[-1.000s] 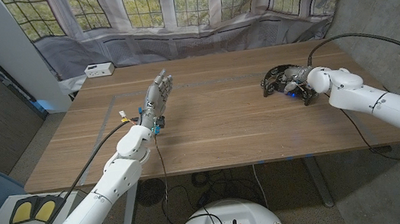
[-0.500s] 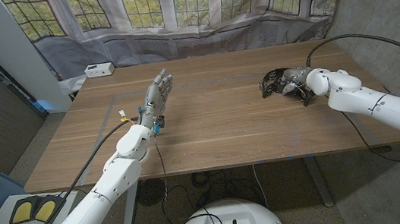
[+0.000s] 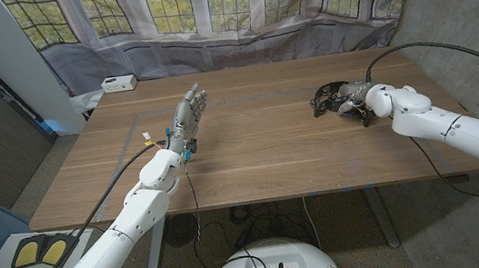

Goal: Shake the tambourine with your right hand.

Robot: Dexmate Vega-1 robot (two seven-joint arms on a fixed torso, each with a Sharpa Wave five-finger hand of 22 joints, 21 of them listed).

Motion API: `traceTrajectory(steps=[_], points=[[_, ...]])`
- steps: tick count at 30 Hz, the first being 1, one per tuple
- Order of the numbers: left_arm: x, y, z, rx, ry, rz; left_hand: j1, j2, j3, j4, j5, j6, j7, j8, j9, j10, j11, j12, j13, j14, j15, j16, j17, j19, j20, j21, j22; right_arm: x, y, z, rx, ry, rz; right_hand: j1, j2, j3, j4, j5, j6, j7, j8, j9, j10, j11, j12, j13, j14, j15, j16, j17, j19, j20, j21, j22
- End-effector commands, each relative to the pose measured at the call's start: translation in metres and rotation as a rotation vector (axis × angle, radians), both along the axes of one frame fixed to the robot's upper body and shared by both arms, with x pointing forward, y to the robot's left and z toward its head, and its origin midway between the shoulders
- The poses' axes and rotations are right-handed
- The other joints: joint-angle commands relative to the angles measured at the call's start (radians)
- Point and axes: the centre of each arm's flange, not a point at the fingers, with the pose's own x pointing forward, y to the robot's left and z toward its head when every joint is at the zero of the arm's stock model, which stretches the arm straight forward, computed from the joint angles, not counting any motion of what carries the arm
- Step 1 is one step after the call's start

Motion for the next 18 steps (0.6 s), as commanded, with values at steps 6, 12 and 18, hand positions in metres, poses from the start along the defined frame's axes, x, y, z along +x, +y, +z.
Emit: traceTrajectory(steps=[6, 12, 18], points=[[0.0023, 0.0012, 0.0011, -0.001, -0.003, -0.008, 0.001, 0.003, 0.006, -0.001, -0.002, 0.004, -0.004, -0.002, 0.003, 0.009, -0.003, 0.002, 0.004, -0.003, 0.006, -0.001, 0.006, -0.012, 0.002, 0.001, 0.006, -0.0096, 0.007, 0.0012, -0.047, -0.029, -0.025, -0.045, -0.014, -0.019, -0.002, 0.001, -0.098, 0.006, -0.004, 0.001, -0.089, 0.002, -0.008, 0.002, -0.092, 0.023, -0.028, -0.015, -0.067, 0.026, -0.042, 0.0], [0.0034, 0.0015, 0.0007, -0.001, 0.001, -0.011, 0.001, 0.003, 0.006, -0.001, -0.002, 0.005, -0.002, -0.002, 0.003, 0.008, -0.001, 0.001, 0.004, -0.003, 0.009, -0.001, 0.006, -0.013, 0.005, 0.001, 0.006, -0.0124, 0.0085, 0.0008, -0.063, -0.041, -0.038, -0.08, -0.017, -0.032, 0.002, 0.004, -0.199, -0.012, -0.005, 0.001, -0.17, 0.001, -0.009, 0.001, -0.163, 0.049, -0.032, -0.024, -0.117, 0.046, -0.08, 0.0], [0.0042, 0.0015, 0.0005, 0.001, 0.005, -0.013, 0.001, 0.003, 0.006, -0.001, -0.002, 0.006, -0.002, -0.001, 0.003, 0.008, -0.002, 0.001, 0.004, -0.003, 0.008, -0.001, 0.006, -0.014, 0.006, 0.001, 0.006, -0.016, 0.0073, 0.0011, -0.048, -0.07, -0.047, -0.103, -0.019, -0.041, 0.002, 0.006, -0.267, -0.005, -0.004, 0.001, -0.234, 0.005, -0.009, 0.0, -0.225, 0.062, -0.036, -0.033, -0.157, 0.058, -0.109, 0.001]])
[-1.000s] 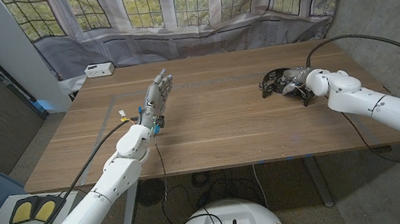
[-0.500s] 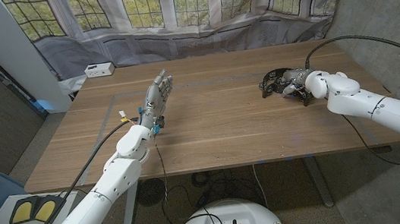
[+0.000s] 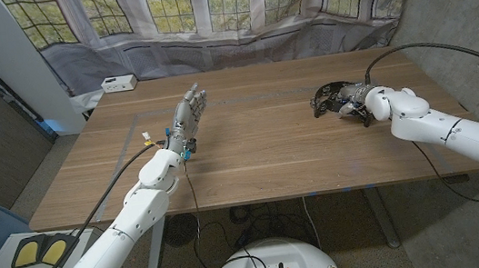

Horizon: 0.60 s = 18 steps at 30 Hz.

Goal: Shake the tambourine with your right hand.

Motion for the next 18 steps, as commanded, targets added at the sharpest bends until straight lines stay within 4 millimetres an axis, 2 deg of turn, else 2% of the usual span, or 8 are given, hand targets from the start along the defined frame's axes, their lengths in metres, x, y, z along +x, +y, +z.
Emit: traceTrajectory(steps=[1, 11, 18], points=[[0.002, 0.0, 0.0, 0.003, 0.005, -0.008, 0.001, 0.003, 0.006, -0.001, -0.002, 0.007, -0.002, -0.001, 0.003, 0.009, -0.001, 0.002, 0.004, -0.004, 0.008, -0.001, 0.006, -0.008, 0.0, 0.001, 0.006, -0.007, 0.001, 0.002, -0.001, -0.049, -0.018, -0.02, -0.002, -0.008, 0.0, 0.005, -0.03, 0.002, 0.007, 0.001, -0.026, 0.003, -0.003, 0.003, -0.026, 0.008, -0.002, -0.002, -0.018, 0.008, -0.012, 0.001], [0.002, 0.001, 0.002, 0.01, 0.007, -0.012, 0.001, 0.003, 0.006, -0.001, -0.002, 0.01, -0.001, 0.0, 0.003, 0.009, -0.001, 0.001, 0.004, -0.004, 0.007, -0.001, 0.006, -0.009, 0.001, 0.001, 0.006, -0.017, -0.002, 0.006, 0.033, -0.088, -0.015, -0.034, 0.002, -0.012, 0.005, 0.006, -0.038, 0.013, 0.014, 0.001, -0.032, 0.005, 0.004, 0.003, -0.04, 0.011, 0.002, -0.004, -0.023, 0.008, -0.021, 0.001], [0.003, 0.002, 0.006, 0.016, 0.003, -0.002, 0.001, 0.003, 0.006, 0.0, -0.002, 0.012, 0.0, 0.0, 0.003, 0.01, -0.002, 0.002, 0.004, -0.003, 0.007, -0.001, 0.006, -0.009, 0.0, 0.001, 0.006, -0.032, -0.002, 0.011, 0.082, -0.145, 0.014, -0.039, 0.007, -0.011, 0.005, 0.007, -0.032, 0.024, 0.02, 0.001, -0.024, 0.005, 0.011, 0.003, -0.034, 0.005, 0.008, -0.006, -0.014, 0.004, -0.021, 0.001]])
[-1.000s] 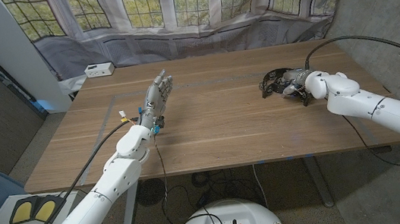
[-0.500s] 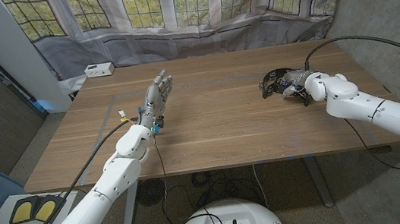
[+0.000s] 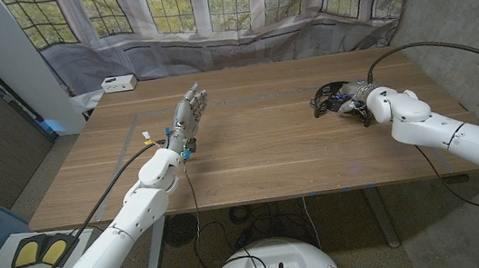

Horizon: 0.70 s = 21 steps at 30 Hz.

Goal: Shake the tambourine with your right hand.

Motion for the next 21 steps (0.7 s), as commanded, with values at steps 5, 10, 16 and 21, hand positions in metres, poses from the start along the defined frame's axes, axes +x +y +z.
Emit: traceTrajectory(steps=[5, 10, 16, 21], points=[[-0.001, 0.002, 0.006, 0.021, -0.005, 0.0, 0.001, 0.003, 0.006, 0.0, -0.002, 0.012, 0.0, 0.001, 0.003, 0.011, -0.002, 0.002, 0.004, -0.002, 0.006, -0.001, 0.006, -0.008, 0.0, 0.001, 0.006, -0.033, 0.005, 0.014, 0.09, -0.134, 0.06, -0.016, 0.002, 0.001, 0.002, 0.007, 0.002, 0.015, 0.009, 0.0, 0.008, 0.0, 0.011, 0.002, 0.005, -0.002, 0.012, 0.0, 0.007, -0.005, -0.006, 0.001], [0.001, 0.006, 0.01, 0.022, -0.011, 0.003, 0.001, 0.003, 0.006, 0.0, -0.002, 0.012, 0.0, 0.0, 0.003, 0.012, -0.003, 0.003, 0.004, -0.002, 0.006, 0.0, 0.006, -0.008, 0.0, 0.002, 0.006, -0.05, 0.012, 0.023, 0.112, -0.205, 0.091, -0.017, 0.01, 0.004, 0.003, 0.008, -0.002, 0.019, 0.009, 0.0, 0.01, 0.0, 0.013, 0.002, 0.008, -0.004, 0.015, 0.0, 0.012, -0.005, -0.007, 0.001], [0.002, 0.007, 0.014, 0.031, -0.022, 0.011, 0.001, 0.003, 0.006, 0.0, -0.002, 0.011, 0.004, -0.001, 0.003, 0.012, 0.0, 0.003, 0.004, -0.001, 0.005, 0.0, 0.006, -0.008, -0.001, 0.002, 0.006, -0.066, 0.018, 0.031, 0.13, -0.259, 0.117, -0.027, 0.012, 0.002, 0.006, 0.007, -0.004, 0.023, 0.01, 0.0, 0.013, 0.005, 0.016, 0.001, 0.015, -0.005, 0.019, -0.002, 0.018, -0.007, -0.008, 0.001], [0.002, 0.006, 0.015, 0.035, -0.029, 0.014, 0.001, 0.003, 0.006, 0.0, -0.002, 0.009, 0.007, -0.002, 0.003, 0.011, 0.004, 0.002, 0.004, -0.001, 0.006, 0.0, 0.006, -0.008, -0.003, 0.002, 0.006, -0.076, 0.023, 0.032, 0.169, -0.277, 0.143, -0.048, 0.012, -0.005, 0.014, 0.004, -0.017, 0.042, 0.008, -0.001, 0.008, 0.013, 0.015, 0.0, 0.004, 0.002, 0.017, -0.004, 0.012, -0.004, -0.016, 0.001]])
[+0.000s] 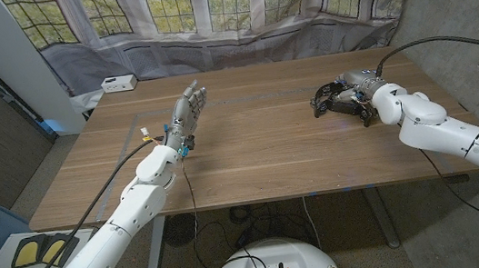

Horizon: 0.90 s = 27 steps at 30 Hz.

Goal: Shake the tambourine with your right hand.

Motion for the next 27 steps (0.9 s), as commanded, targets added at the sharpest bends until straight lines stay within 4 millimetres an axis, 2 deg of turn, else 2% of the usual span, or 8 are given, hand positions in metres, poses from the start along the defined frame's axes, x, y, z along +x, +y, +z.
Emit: traceTrajectory(steps=[1, 13, 20, 24, 27], points=[[0.0, 0.002, 0.005, 0.014, -0.017, 0.008, 0.001, 0.003, 0.006, 0.0, -0.002, 0.003, 0.001, -0.001, 0.003, 0.002, 0.007, 0.002, 0.004, -0.001, 0.006, 0.0, 0.005, -0.007, -0.003, 0.002, 0.006, -0.031, 0.013, 0.01, 0.074, -0.096, 0.067, -0.022, -0.001, -0.001, 0.009, 0.0, -0.004, 0.018, 0.004, 0.003, 0.003, 0.013, 0.007, 0.0, -0.003, 0.005, 0.003, -0.002, 0.003, 0.003, -0.01, 0.001], [-0.003, 0.011, 0.013, 0.039, -0.031, -0.034, 0.001, 0.002, 0.006, -0.001, -0.002, 0.001, 0.004, -0.002, 0.003, 0.003, 0.013, 0.002, 0.004, 0.0, 0.008, 0.0, 0.005, -0.006, -0.004, 0.003, 0.006, -0.056, 0.029, 0.003, 0.286, -0.278, 0.2, -0.053, 0.006, -0.008, 0.02, -0.003, -0.006, 0.03, 0.009, 0.001, -0.01, 0.036, 0.003, -0.004, -0.028, 0.017, -0.001, -0.005, -0.016, 0.005, -0.027, 0.001], [-0.005, 0.015, 0.014, 0.031, -0.038, -0.018, 0.001, 0.002, 0.006, -0.001, -0.002, 0.001, 0.007, -0.003, 0.003, 0.002, 0.017, 0.002, 0.004, 0.0, 0.009, 0.0, 0.005, -0.006, -0.004, 0.003, 0.006, -0.055, 0.029, 0.006, 0.394, -0.325, 0.296, -0.067, 0.009, -0.012, 0.025, -0.004, 0.001, 0.034, 0.013, 0.001, -0.016, 0.038, 0.002, -0.006, -0.041, 0.024, -0.002, -0.007, -0.03, 0.007, -0.037, 0.001], [-0.006, 0.016, 0.014, 0.023, -0.048, -0.012, 0.0, 0.002, 0.006, -0.001, -0.002, 0.002, 0.01, -0.002, 0.003, 0.003, 0.016, 0.002, 0.004, 0.0, 0.009, 0.0, 0.005, -0.006, -0.004, 0.003, 0.006, -0.052, 0.027, 0.008, 0.489, -0.343, 0.366, -0.079, 0.013, -0.016, 0.026, -0.003, 0.058, 0.033, 0.034, 0.001, -0.015, 0.04, 0.004, -0.008, -0.047, 0.028, 0.002, -0.011, -0.032, 0.008, -0.045, 0.001], [-0.006, 0.016, 0.014, 0.015, -0.048, -0.009, 0.0, 0.002, 0.006, -0.001, -0.002, 0.003, 0.01, -0.002, 0.003, 0.004, 0.013, 0.002, 0.004, 0.0, 0.009, 0.0, 0.005, -0.005, -0.004, 0.003, 0.006, -0.051, 0.026, 0.009, 0.541, -0.353, 0.409, -0.083, 0.015, -0.016, 0.026, -0.003, 0.067, 0.033, 0.037, 0.001, -0.012, 0.042, 0.005, -0.009, -0.048, 0.029, 0.002, -0.012, -0.034, 0.008, -0.048, 0.001]])
